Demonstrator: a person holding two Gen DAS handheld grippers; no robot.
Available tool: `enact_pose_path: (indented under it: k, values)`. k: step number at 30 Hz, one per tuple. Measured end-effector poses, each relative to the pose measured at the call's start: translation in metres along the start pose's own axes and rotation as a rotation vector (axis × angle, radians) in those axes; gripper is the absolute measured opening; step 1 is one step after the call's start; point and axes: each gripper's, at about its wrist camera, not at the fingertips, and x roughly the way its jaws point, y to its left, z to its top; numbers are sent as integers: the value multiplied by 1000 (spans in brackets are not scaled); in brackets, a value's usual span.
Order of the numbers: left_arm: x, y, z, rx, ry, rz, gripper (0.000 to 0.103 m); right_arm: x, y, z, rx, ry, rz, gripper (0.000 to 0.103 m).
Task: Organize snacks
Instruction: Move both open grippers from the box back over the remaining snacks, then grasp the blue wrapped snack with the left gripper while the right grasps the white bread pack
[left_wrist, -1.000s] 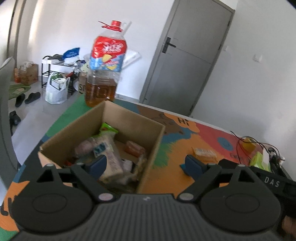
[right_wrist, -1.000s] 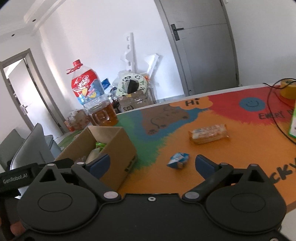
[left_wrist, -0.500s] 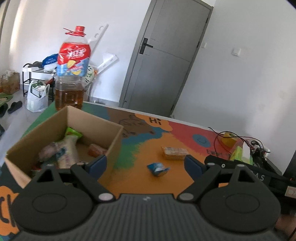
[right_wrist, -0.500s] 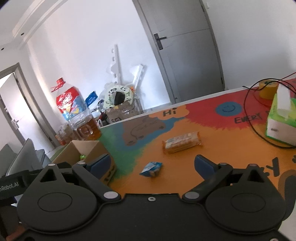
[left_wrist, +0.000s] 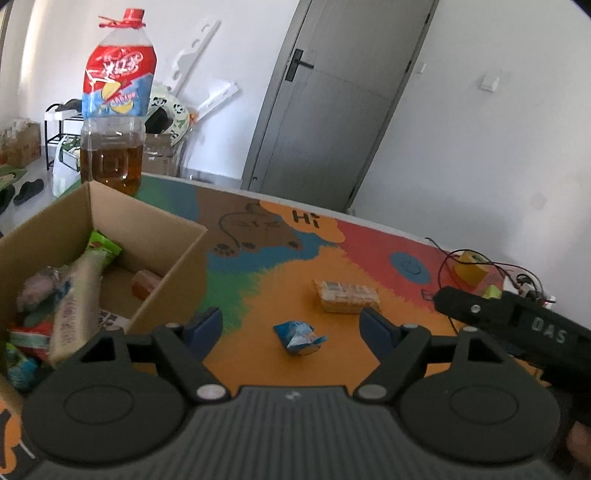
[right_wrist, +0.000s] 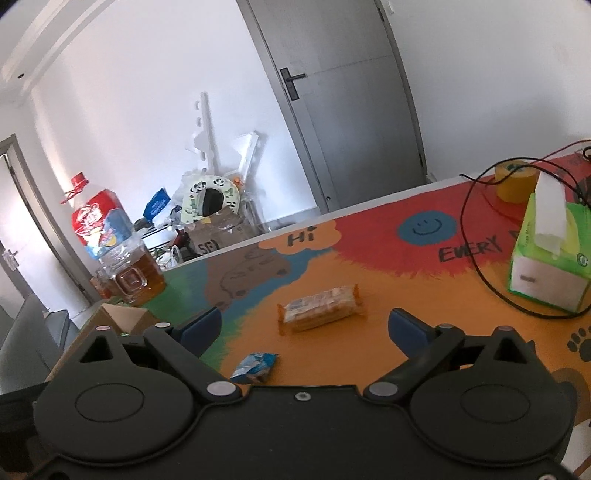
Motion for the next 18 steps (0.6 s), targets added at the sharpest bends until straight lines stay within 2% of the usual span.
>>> enact_pose_path:
  k: [13,18]
  values:
    - [67,-13,-8,-12,89,49,73,32,-35,2,28,40,-26,99]
    - [89,-19,-11,-12,126,59,65,43,-44,4,39,54,-22,99]
